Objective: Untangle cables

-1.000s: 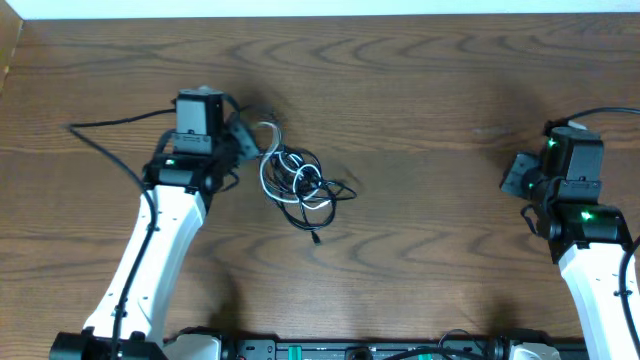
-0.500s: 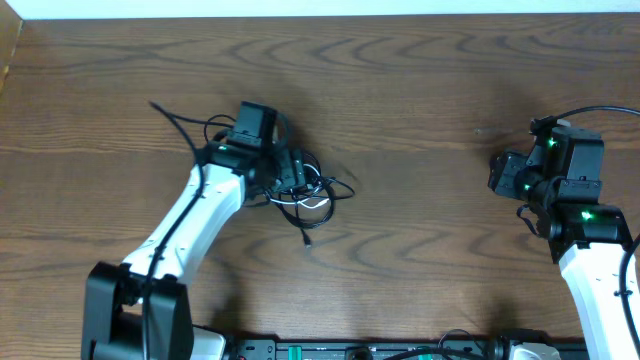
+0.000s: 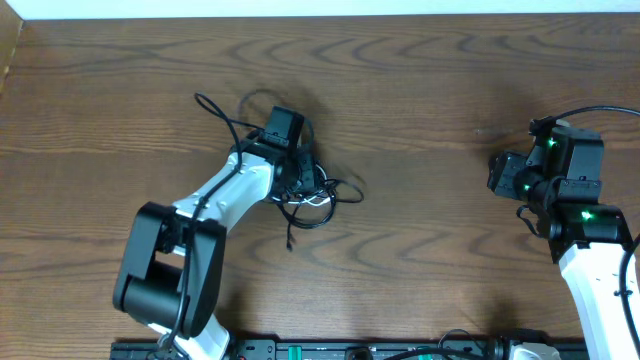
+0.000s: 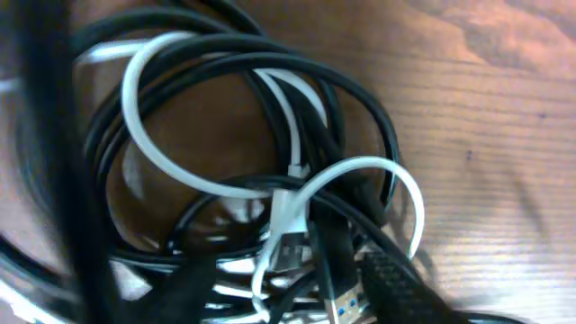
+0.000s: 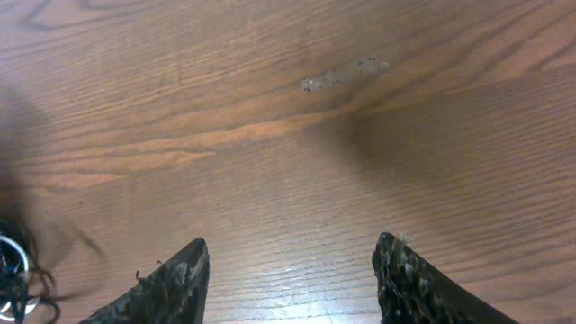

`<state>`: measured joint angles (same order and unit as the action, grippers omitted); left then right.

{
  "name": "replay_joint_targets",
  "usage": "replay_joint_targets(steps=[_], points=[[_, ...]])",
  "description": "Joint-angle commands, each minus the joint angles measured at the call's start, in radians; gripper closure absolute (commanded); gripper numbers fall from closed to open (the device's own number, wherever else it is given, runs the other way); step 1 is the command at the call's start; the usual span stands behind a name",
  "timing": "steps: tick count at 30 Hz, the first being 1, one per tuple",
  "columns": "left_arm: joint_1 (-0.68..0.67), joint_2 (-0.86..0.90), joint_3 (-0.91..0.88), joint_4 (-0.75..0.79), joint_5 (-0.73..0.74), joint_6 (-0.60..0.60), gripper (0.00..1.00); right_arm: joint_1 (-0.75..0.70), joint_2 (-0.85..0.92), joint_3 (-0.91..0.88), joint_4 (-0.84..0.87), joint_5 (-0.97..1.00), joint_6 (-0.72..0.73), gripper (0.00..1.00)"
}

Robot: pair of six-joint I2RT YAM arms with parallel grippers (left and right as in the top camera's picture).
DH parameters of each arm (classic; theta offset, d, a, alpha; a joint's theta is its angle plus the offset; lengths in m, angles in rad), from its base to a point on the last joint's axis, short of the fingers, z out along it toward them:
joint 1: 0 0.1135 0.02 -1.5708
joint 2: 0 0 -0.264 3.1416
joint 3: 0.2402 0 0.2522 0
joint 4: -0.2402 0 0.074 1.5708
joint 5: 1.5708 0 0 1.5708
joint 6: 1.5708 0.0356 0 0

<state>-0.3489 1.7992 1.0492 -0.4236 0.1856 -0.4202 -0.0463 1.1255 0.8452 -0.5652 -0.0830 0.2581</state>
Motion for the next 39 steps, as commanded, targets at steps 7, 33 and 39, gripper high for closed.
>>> replay_joint_targets(steps=[7, 33, 39], points=[[-0.004, -0.045, 0.021, 0.054, 0.153, 0.016, 0.93, 0.002, 0.005, 0.021, -0.004, -0.006, -0.013, 0.44], [-0.004, -0.513, 0.059, 0.291, 0.579, -0.020, 0.93, 0.095, 0.090, 0.021, 0.196, -0.739, -0.238, 0.25], [-0.029, -0.512, 0.059, 0.254, 0.614, -0.013, 0.93, 0.196, 0.121, 0.021, 0.386, -0.752, -0.238, 0.14]])
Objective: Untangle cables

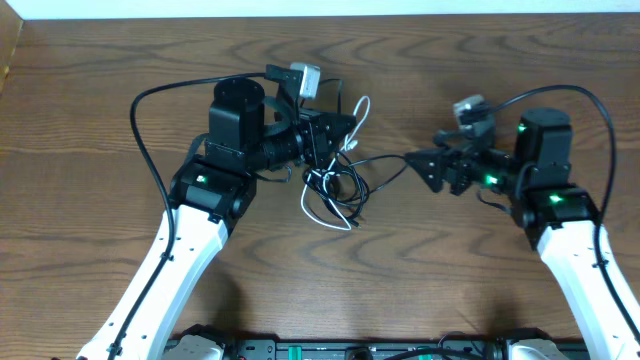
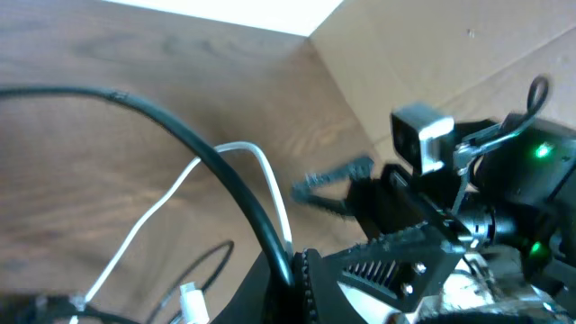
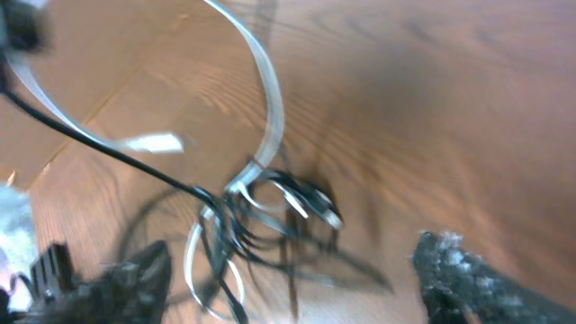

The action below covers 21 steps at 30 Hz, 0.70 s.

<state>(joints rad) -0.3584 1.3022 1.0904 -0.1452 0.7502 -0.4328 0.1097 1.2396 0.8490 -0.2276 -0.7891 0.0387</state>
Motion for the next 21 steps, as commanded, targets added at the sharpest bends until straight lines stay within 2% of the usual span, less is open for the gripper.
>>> replay_joint_targets(steps=[1, 4, 11, 13, 15, 16, 18, 19, 21], points=[[-0.026, -0.016, 0.018, -0.035, 0.055, 0.005, 0.93, 0.053, 0.009, 0.018, 0.073, -0.022, -0.018, 0.13], [-0.043, -0.016, 0.018, -0.044, 0.076, 0.010, 0.93, 0.093, 0.019, 0.018, 0.134, 0.040, -0.018, 0.07], [-0.070, -0.016, 0.018, -0.040, 0.131, 0.010, 0.93, 0.148, 0.078, 0.018, 0.187, 0.121, -0.018, 0.10], [-0.071, -0.016, 0.018, -0.043, 0.133, 0.010, 0.92, 0.155, 0.100, 0.018, 0.195, 0.150, -0.018, 0.15], [-0.071, -0.016, 0.018, -0.045, 0.133, 0.010, 0.92, 0.160, 0.124, 0.018, 0.223, 0.155, -0.018, 0.27], [-0.071, -0.016, 0.018, -0.046, 0.133, 0.010, 0.92, 0.161, 0.135, 0.018, 0.244, 0.155, -0.018, 0.39], [-0.071, -0.016, 0.018, -0.052, 0.132, 0.010, 0.93, 0.160, 0.151, 0.018, 0.275, 0.166, -0.017, 0.81], [-0.070, -0.016, 0.018, -0.056, 0.129, 0.011, 0.92, 0.159, 0.152, 0.018, 0.281, 0.179, -0.013, 0.98], [-0.070, -0.016, 0.018, -0.077, 0.107, 0.047, 0.92, 0.159, 0.152, 0.018, 0.276, 0.246, 0.021, 0.99]])
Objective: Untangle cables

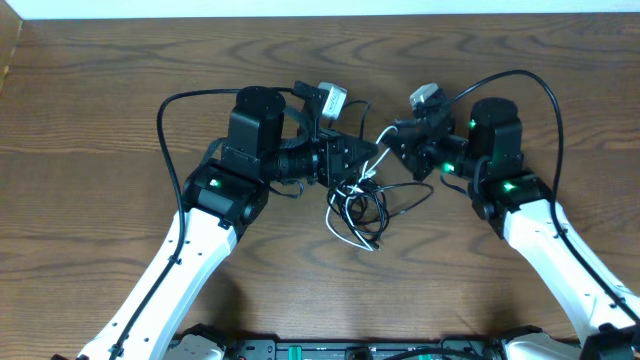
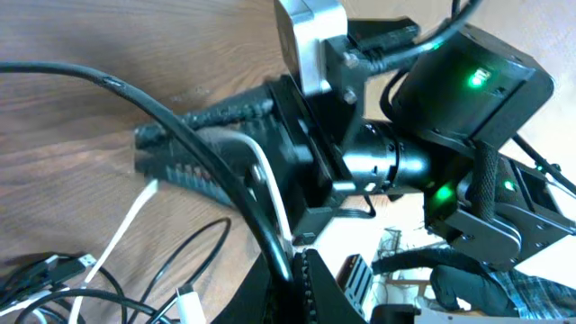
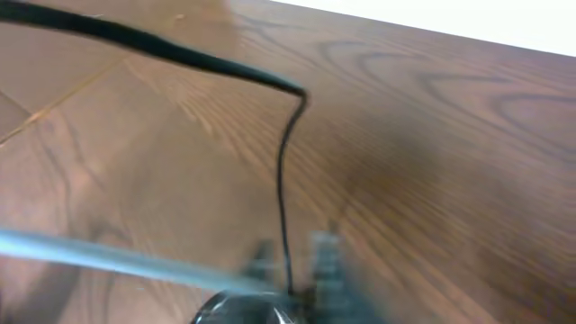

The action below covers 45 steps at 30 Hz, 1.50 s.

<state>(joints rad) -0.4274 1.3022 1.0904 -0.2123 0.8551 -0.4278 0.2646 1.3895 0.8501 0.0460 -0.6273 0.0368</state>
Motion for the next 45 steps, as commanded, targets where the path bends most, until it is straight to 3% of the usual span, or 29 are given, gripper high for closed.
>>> replay_joint_targets(steps=[1, 7, 12, 24, 34, 41, 45], points=[[-0.001, -0.016, 0.018, -0.030, -0.031, 0.057, 0.93, 0.002, 0.002, 0.016, -0.006, 0.127, 0.036, 0.99], [0.001, -0.016, 0.018, -0.256, -0.538, 0.121, 0.90, -0.068, 0.002, 0.017, -0.178, 0.518, 0.109, 0.99], [0.035, -0.016, 0.018, -0.362, -0.871, 0.121, 0.92, -0.214, -0.013, 0.055, -0.272, 0.595, 0.109, 0.99], [0.255, -0.016, 0.018, -0.373, -0.924, 0.117, 0.92, -0.501, -0.039, 0.526, -0.606, 0.610, 0.070, 0.99], [0.282, -0.016, 0.018, -0.362, -0.929, 0.114, 0.92, -0.647, -0.039, 0.745, -0.668, 0.823, 0.071, 0.99], [0.282, -0.016, 0.018, -0.363, -1.109, -0.005, 0.93, -0.733, -0.037, 0.758, -0.629, 0.849, 0.107, 0.99], [0.282, -0.016, 0.018, -0.374, -1.291, -0.153, 0.93, -0.774, -0.035, 0.758, -0.641, 0.912, 0.160, 0.99]])
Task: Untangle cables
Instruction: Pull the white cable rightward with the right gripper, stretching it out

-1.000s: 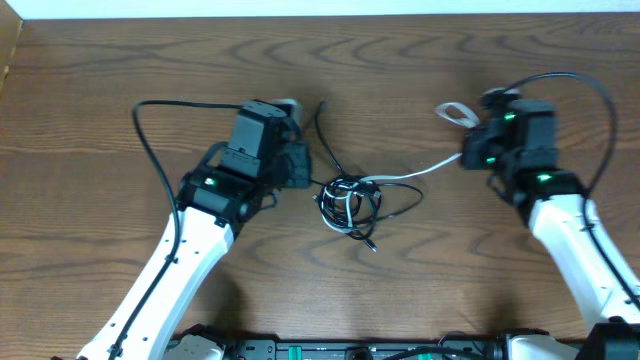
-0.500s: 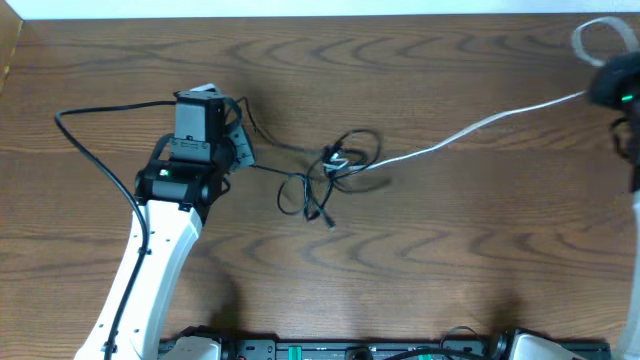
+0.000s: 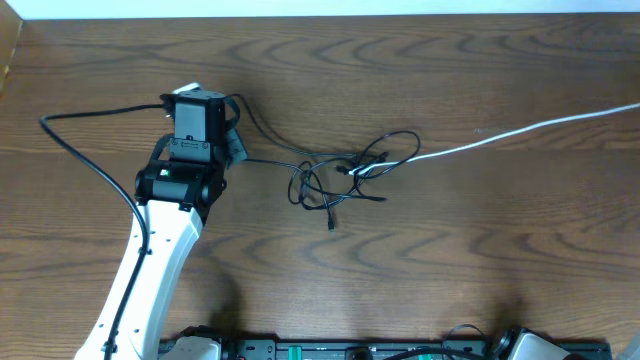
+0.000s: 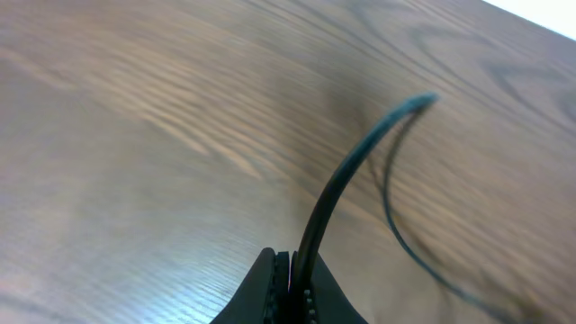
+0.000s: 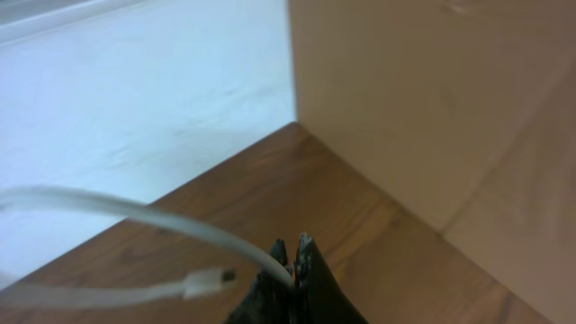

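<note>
The tangle of black cables [image 3: 340,172] lies mid-table, spread loosely. A black cable [image 3: 270,160] runs from it left to my left gripper [image 3: 236,150], which is shut on that cable [image 4: 324,211]; the left wrist view shows the jaws [image 4: 292,270] pinched on it. The white cable [image 3: 520,132] stretches taut from the tangle to the right edge of the overhead view. My right gripper [image 5: 292,261] is shut on the white cable [image 5: 144,216], its plug end [image 5: 202,283] hanging beside the jaws. The right arm is outside the overhead view.
A black lead [image 3: 80,120] loops from the left arm's wrist out to the left. A light wall panel [image 5: 432,108] and the table's far corner [image 5: 297,135] are in the right wrist view. The rail [image 3: 350,350] runs along the front edge.
Both grippers were close together over the raised bundle at mid-table. Now the left one is at the left with the black cable, the right one far right with the white cable drawn out.
At first my left gripper was down on the bunched cables and the right stood open far right. Then the left held the bundle up with the right open beside it, then both met at it. Now they are far apart and the bundle is looser.
</note>
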`<state>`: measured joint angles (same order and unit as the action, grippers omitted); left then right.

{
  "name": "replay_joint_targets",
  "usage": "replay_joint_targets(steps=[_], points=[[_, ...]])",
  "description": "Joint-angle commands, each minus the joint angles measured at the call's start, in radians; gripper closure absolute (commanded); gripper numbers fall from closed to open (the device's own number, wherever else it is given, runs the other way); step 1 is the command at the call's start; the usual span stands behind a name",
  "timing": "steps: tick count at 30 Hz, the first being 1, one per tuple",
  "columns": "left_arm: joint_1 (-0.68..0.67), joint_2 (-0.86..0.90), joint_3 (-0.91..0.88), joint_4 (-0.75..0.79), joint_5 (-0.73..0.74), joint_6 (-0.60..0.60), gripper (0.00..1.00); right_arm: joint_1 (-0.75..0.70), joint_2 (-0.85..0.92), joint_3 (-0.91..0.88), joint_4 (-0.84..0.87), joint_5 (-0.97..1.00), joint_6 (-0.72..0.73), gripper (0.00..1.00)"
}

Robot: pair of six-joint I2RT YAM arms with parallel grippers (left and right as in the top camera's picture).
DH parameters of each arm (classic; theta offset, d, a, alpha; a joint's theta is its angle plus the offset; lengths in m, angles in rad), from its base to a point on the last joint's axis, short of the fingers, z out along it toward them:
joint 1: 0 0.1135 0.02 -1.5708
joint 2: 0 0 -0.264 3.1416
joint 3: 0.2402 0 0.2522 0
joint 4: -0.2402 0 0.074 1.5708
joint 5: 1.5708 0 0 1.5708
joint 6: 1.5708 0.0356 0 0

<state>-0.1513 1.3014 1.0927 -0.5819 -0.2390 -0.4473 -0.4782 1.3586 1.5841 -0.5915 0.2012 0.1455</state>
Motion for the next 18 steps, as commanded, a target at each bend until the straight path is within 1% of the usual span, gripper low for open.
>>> replay_joint_targets(steps=[1, 3, 6, 8, 10, 14, 18], points=[[0.005, -0.015, 0.016, -0.004, -0.200, -0.166, 0.93, -0.039, -0.005, 0.024, -0.012, 0.100, 0.068, 0.99], [0.005, -0.015, 0.016, -0.004, -0.190, -0.222, 0.92, -0.050, -0.005, 0.024, -0.039, 0.127, 0.073, 0.99], [0.005, -0.014, 0.016, -0.005, -0.163, -0.231, 0.92, -0.053, -0.002, 0.024, -0.106, 0.233, 0.130, 0.99], [0.005, -0.013, 0.014, -0.013, -0.211, -0.232, 0.93, -0.053, 0.009, 0.024, -0.146, 0.309, 0.163, 0.99], [0.005, -0.011, 0.014, -0.023, -0.305, -0.233, 0.93, -0.053, 0.019, 0.024, -0.174, 0.364, 0.173, 0.99], [0.005, -0.006, 0.014, -0.024, -0.417, -0.247, 0.93, -0.055, 0.035, 0.024, -0.211, 0.440, 0.200, 0.99], [0.005, -0.002, 0.013, -0.024, -0.431, -0.250, 0.92, -0.063, 0.036, 0.024, -0.212, 0.457, 0.203, 0.99]])
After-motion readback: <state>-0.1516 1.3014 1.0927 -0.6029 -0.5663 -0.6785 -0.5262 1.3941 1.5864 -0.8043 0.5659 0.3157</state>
